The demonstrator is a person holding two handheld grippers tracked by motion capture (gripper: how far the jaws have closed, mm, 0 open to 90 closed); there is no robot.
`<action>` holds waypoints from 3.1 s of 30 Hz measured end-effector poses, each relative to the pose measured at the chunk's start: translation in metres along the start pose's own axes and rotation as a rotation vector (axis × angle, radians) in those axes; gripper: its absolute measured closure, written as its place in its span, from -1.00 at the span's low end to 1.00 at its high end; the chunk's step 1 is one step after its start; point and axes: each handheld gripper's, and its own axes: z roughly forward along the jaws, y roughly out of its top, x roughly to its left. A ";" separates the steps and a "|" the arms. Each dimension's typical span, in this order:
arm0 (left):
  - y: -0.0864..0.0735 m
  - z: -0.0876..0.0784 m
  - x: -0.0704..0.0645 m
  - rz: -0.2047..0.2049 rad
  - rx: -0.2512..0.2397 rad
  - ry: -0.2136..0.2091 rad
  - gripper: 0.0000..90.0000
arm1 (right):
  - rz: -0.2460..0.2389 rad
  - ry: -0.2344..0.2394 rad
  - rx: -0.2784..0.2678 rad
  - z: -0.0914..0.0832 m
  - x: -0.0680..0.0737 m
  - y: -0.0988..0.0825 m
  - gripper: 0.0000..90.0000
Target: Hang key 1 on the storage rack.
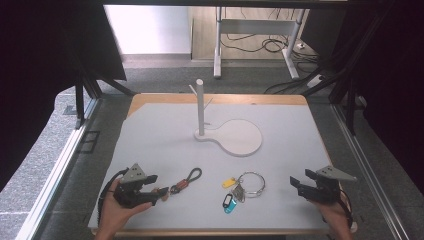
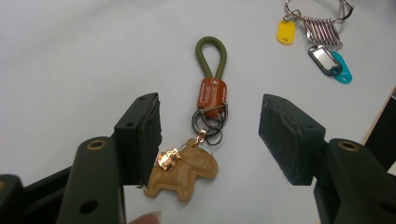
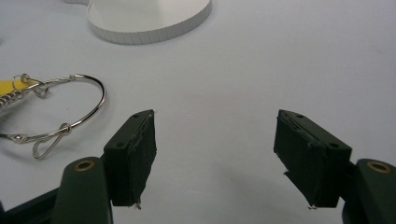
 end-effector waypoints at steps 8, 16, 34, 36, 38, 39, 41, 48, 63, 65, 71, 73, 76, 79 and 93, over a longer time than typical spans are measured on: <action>0.014 0.006 -0.004 0.043 0.059 0.004 -0.13 | 0.010 0.003 0.006 -0.001 -0.002 -0.004 -0.33; 0.036 0.010 -0.006 0.069 0.143 -0.014 -0.13 | 0.019 0.006 0.008 -0.001 -0.002 -0.003 -0.32; 0.067 0.063 -0.014 0.152 0.404 -0.023 0.00 | 0.028 0.013 0.024 0.002 -0.002 -0.004 -0.31; 0.069 0.069 -0.015 0.164 0.423 -0.014 0.04 | 0.029 0.011 0.026 0.002 -0.002 -0.004 -0.31; 0.069 0.071 -0.015 0.167 0.434 -0.008 0.04 | 0.029 0.011 0.029 0.002 -0.002 -0.004 -0.31; 0.070 0.074 -0.014 0.170 0.445 -0.007 0.04 | 0.028 0.010 0.031 0.002 -0.002 -0.004 -0.31; 0.069 0.079 -0.012 0.168 0.469 -0.014 0.07 | 0.029 0.008 0.036 0.003 -0.003 -0.005 -0.31; 0.068 0.096 -0.006 0.148 0.541 -0.023 0.13 | 0.032 0.005 0.049 0.006 -0.003 -0.006 -0.31; 0.068 0.111 -0.017 0.227 0.622 0.009 0.35 | 0.038 0.003 0.056 0.007 -0.004 -0.007 -0.31; 0.069 0.111 -0.018 0.231 0.632 0.005 0.38 | 0.039 0.002 0.057 0.007 -0.005 -0.007 -0.31; 0.071 0.113 -0.017 0.228 0.653 -0.007 0.47 | 0.034 0.002 0.064 0.008 -0.002 -0.007 -0.31; 0.072 0.114 -0.016 0.224 0.659 -0.017 0.48 | 0.036 0.002 0.063 0.008 -0.002 -0.007 -0.31; 0.073 0.114 -0.015 0.229 0.661 -0.022 0.48 | 0.037 0.000 0.067 0.008 -0.002 -0.007 -0.31; 0.073 0.113 -0.014 0.225 0.657 -0.033 0.49 | 0.039 -0.003 0.062 0.008 -0.003 -0.007 -0.31; 0.103 0.060 0.001 0.135 0.440 -0.126 0.49 | 0.070 -0.004 0.046 0.003 -0.006 -0.006 -0.30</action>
